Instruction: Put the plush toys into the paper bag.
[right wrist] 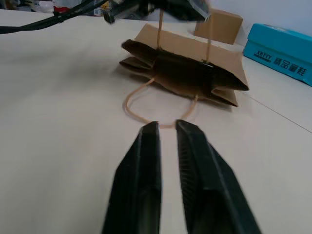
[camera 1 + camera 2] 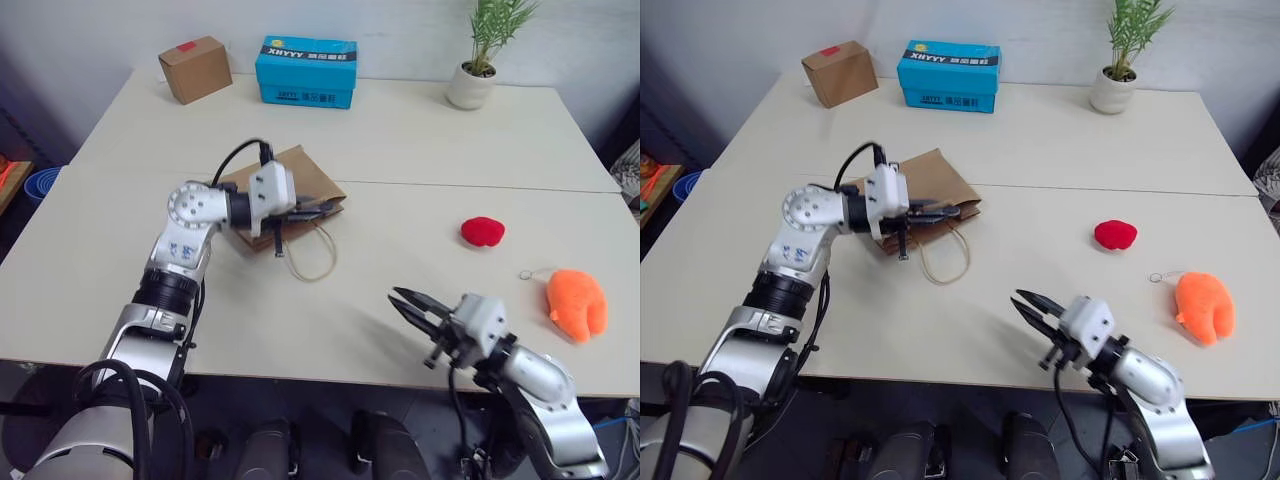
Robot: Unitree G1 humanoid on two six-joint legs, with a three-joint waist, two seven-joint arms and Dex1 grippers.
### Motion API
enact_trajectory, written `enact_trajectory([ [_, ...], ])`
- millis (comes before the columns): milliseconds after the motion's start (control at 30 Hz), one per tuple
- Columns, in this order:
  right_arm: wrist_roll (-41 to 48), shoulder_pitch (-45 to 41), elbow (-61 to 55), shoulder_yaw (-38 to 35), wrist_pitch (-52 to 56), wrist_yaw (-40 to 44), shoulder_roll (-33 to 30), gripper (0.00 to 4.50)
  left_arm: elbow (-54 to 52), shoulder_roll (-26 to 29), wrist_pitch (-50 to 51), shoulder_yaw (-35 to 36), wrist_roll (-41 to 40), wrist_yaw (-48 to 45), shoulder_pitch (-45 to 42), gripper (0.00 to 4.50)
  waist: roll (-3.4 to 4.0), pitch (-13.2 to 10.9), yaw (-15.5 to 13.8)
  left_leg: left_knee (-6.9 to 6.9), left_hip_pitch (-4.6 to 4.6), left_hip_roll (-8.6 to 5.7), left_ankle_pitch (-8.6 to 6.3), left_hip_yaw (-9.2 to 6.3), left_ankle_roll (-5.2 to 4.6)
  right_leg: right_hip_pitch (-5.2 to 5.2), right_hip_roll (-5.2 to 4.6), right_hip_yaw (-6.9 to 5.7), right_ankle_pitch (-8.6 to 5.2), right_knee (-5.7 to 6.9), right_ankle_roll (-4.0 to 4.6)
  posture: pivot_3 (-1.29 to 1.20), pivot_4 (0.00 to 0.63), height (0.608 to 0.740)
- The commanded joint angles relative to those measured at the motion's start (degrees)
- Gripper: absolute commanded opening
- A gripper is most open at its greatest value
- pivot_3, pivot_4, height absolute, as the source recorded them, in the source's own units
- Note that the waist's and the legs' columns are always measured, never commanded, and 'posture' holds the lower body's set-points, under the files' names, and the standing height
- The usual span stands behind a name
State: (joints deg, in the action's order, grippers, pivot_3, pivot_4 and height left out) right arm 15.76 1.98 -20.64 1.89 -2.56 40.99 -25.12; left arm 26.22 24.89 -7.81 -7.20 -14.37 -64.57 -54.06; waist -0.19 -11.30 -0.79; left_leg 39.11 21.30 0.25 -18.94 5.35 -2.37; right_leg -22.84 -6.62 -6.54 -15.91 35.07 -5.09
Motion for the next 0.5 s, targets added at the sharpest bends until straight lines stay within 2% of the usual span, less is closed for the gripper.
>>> enact_trajectory([
  [33,-3.4,-8.6,0.1,4.6,4.5,-3.6,3.1,0.05,-6.7,-0.9,6.1,2.3,-6.1,-2.5,-1.6,0.00,0.00,0.0,0.5,0.00,-0.01,0.00,0.01,0.00,0.01,0.00,0.01,0.01,-0.01,0.01,0.01,0.00,0.150,0.740],
  [133,-6.2,-16.2,5.2,7.4,7.0,-5.7,6.2,0.05,-11.0,-1.7,10.4,3.0,-8.4,-2.3,-0.9,0.00,0.00,0.0,0.8,0.00,-0.01,0.01,0.02,-0.01,0.03,0.00,0.04,0.01,-0.01,0.02,0.02,0.00,0.150,0.740],
  [300,-9.2,-23.5,12.6,10.8,10.8,-7.4,9.7,0.05,-16.0,-3.5,15.3,3.6,-10.0,0.5,0.4,0.00,0.00,0.0,0.7,0.00,0.08,-0.03,0.02,-0.05,0.02,0.00,0.04,0.00,-0.01,-0.03,0.02,0.00,0.150,0.740],
  [500,-11.2,-24.2,16.4,12.1,13.2,-8.9,11.4,0.05,-21.9,-4.9,19.9,4.8,-14.6,0.4,2.6,0.00,0.00,0.0,0.9,0.01,0.11,-0.04,0.01,-0.08,0.01,-0.01,0.03,-0.01,-0.01,-0.05,0.01,0.00,0.150,0.740],
])
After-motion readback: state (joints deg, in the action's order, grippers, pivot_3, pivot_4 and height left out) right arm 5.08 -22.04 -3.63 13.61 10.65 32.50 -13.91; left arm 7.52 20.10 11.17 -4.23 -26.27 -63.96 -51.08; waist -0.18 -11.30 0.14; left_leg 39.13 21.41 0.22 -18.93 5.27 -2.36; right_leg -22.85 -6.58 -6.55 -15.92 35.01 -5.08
